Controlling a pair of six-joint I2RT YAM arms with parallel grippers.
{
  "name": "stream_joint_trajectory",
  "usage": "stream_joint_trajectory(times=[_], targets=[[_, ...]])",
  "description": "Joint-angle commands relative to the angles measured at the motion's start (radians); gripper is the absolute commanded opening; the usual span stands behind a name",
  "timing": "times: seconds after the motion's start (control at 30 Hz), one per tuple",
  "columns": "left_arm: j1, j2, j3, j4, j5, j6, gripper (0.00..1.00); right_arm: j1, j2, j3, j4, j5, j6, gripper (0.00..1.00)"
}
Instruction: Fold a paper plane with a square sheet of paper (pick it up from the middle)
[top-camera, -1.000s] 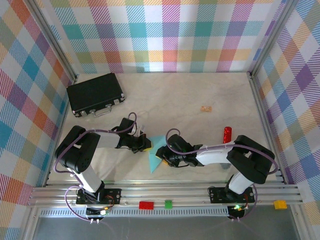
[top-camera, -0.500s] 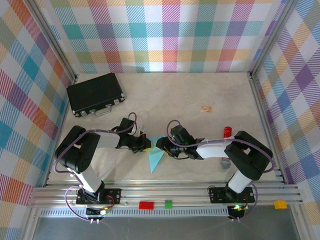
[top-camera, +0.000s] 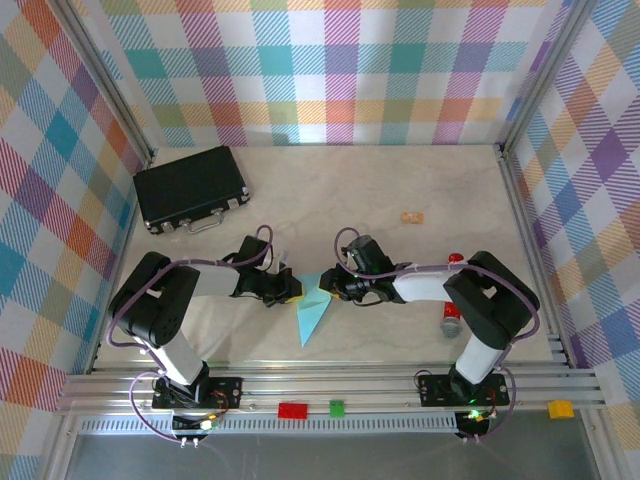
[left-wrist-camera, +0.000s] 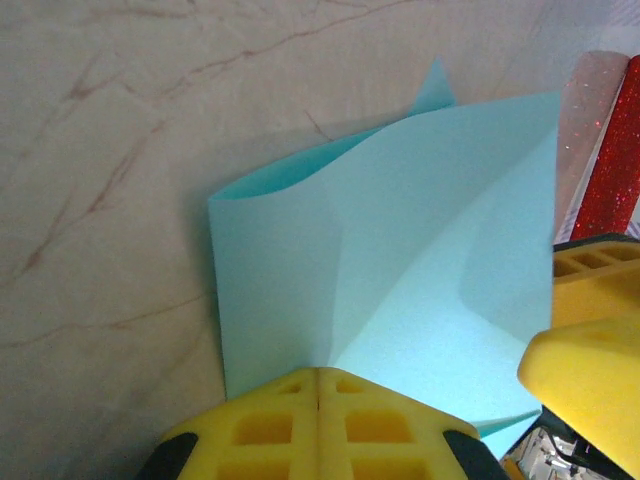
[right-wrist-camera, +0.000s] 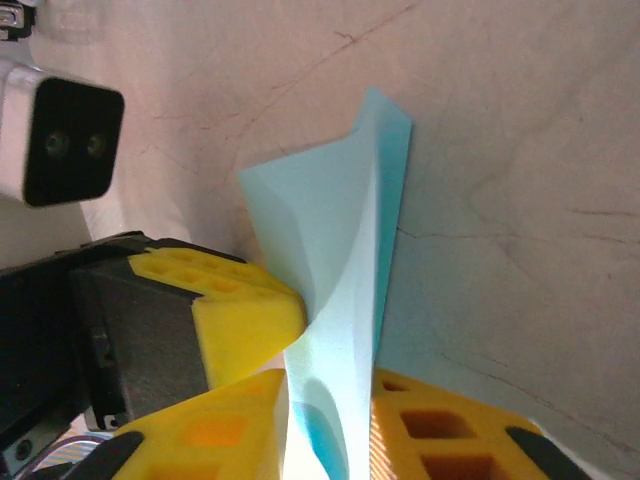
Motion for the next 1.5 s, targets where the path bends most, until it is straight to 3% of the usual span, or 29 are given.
stream_joint_trajectory(times=[0.0, 0.1, 0.27, 0.43, 0.6, 0.8, 1.0, 1.2, 1.47], targets=[[0.013, -0.033, -0.011, -0.052, -0.004, -0.010, 0.00, -0.006, 0.022, 0.028, -0.050, -0.068, -0.075, 0.17], [0.013, -0.075, 0.000, -0.047, 0.019, -0.032, 0.00, -0.006, 0.023, 0.025, -0.051, -0.070, -0.064, 0.08], [0.013, -0.180, 0.028, -0.113, 0.000, -0.024, 0.12, -0.006, -0.009, -0.013, -0.022, -0.014, 0.009, 0.04], [-0.001, -0.210, 0.008, -0.131, 0.009, -0.026, 0.09, 0.003, -0.077, -0.109, 0.087, 0.095, 0.158, 0.04], [-0.050, -0.168, -0.024, -0.072, 0.005, -0.056, 0.03, 0.065, -0.141, -0.153, 0.068, 0.231, 0.243, 0.05], [-0.069, -0.092, -0.026, -0.025, 0.016, -0.063, 0.00, 0.120, -0.163, -0.182, 0.068, 0.292, 0.310, 0.07], [-0.074, -0.049, -0.027, -0.069, -0.066, -0.021, 0.00, 0.124, -0.160, -0.192, 0.125, 0.239, 0.287, 0.14], [-0.076, -0.003, -0.073, 0.034, -0.033, -0.039, 0.00, 0.104, -0.128, -0.136, 0.083, 0.147, 0.199, 0.23], [-0.076, 0.012, -0.073, 0.030, -0.040, -0.029, 0.00, 0.061, -0.071, -0.088, 0.056, 0.048, 0.118, 0.28]])
